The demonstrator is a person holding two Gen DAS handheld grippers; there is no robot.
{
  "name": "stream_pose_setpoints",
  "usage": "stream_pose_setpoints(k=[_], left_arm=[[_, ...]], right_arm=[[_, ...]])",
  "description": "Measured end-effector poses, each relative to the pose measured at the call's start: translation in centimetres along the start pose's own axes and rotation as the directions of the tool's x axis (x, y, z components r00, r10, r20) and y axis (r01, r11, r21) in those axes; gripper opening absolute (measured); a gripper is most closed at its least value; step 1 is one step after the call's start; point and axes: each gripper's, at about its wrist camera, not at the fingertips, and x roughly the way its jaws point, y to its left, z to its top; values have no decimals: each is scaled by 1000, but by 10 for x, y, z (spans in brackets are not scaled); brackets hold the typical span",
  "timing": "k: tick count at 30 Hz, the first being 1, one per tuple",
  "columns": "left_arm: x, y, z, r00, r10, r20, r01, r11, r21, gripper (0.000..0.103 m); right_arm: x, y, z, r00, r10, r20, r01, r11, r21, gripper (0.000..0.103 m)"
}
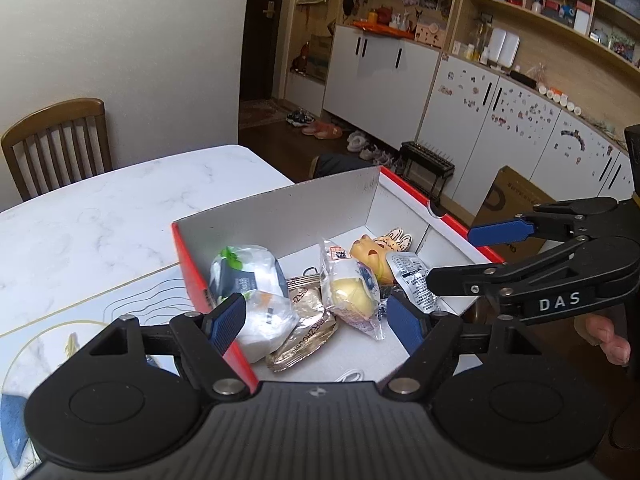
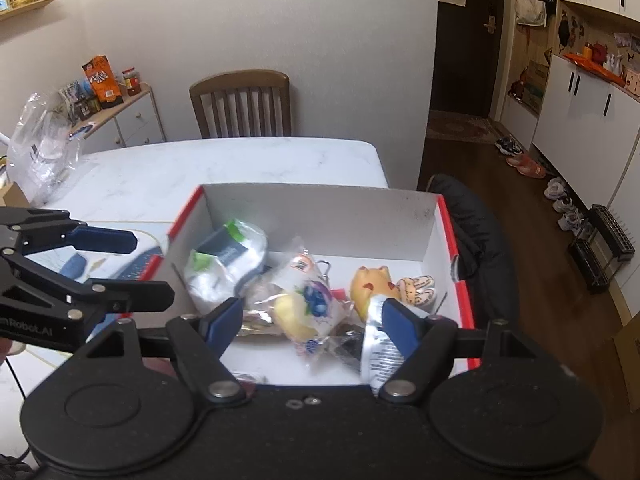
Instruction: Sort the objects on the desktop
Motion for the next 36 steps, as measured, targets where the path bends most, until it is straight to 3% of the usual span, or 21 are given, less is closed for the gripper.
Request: stream_pose_setpoints(k=[10,12,18,21,29,36], left_arm=[[-36,12,-11,998,-19,60,19,1000,14,77],[-41,13,-13,998,-26,63,24,999,23,84],[-52,16,-23,997,-45,56,42,998,44,87],[-58,17,-27,997,-49,58,46,998,53,101],[-74,26,-36,996,-68,65,63,995,71,102],[-89,33,-49,995,-85,57,80,993,82,102]], right_arm=[[-25,29,-6,999,-18,40,18,1000,8,80],[-28,34,-9,999,-16,52,15,1000,12,83],[-41,52,-18,995,-24,93,23,1000,17,91],[-45,59,-22,994,-39,104,36,999,31,93],[-55,78,-39,989,-72,128,63,995,74,103],[-60,94,-51,987,-94,128,81,991,104,103]])
